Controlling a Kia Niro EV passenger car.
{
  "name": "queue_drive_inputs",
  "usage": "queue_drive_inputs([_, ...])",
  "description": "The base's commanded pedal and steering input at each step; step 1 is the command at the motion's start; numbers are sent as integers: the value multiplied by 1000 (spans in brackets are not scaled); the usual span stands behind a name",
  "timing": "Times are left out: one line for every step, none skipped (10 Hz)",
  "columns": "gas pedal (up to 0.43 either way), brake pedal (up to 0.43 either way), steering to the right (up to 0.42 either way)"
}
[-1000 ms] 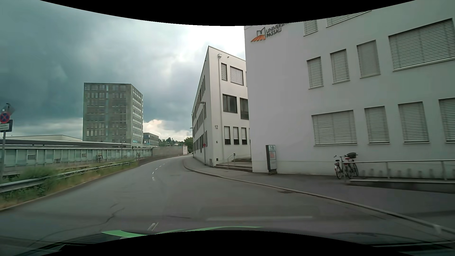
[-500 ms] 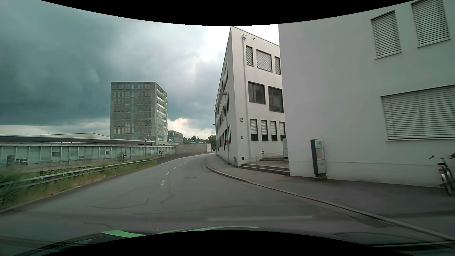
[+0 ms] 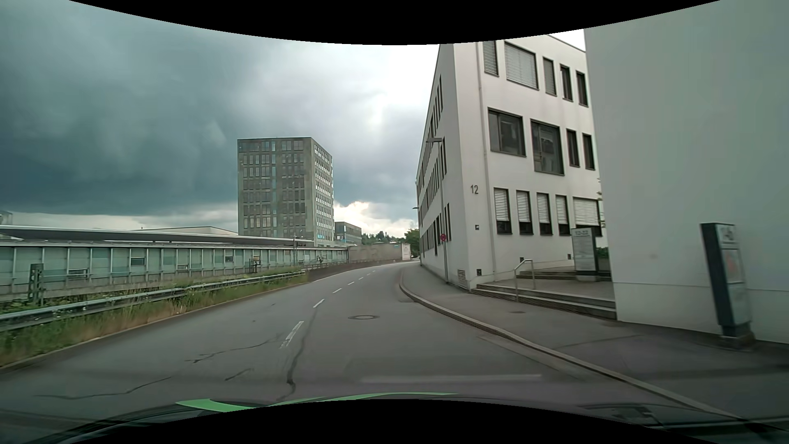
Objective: Follow the waypoints while adhering to traffic rules and regulations
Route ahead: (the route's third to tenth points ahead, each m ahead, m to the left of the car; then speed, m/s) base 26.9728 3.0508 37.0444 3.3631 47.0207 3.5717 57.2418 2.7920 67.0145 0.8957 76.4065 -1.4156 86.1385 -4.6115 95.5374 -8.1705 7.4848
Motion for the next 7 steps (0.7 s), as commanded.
queue_drive_inputs([169, 0, -139])
queue_drive_inputs([169, 0, -128])
queue_drive_inputs([177, 0, -114])
queue_drive_inputs([177, 0, -98])
queue_drive_inputs([177, 0, -85])
queue_drive_inputs([177, 0, -68])
queue_drive_inputs([177, 0, -45])
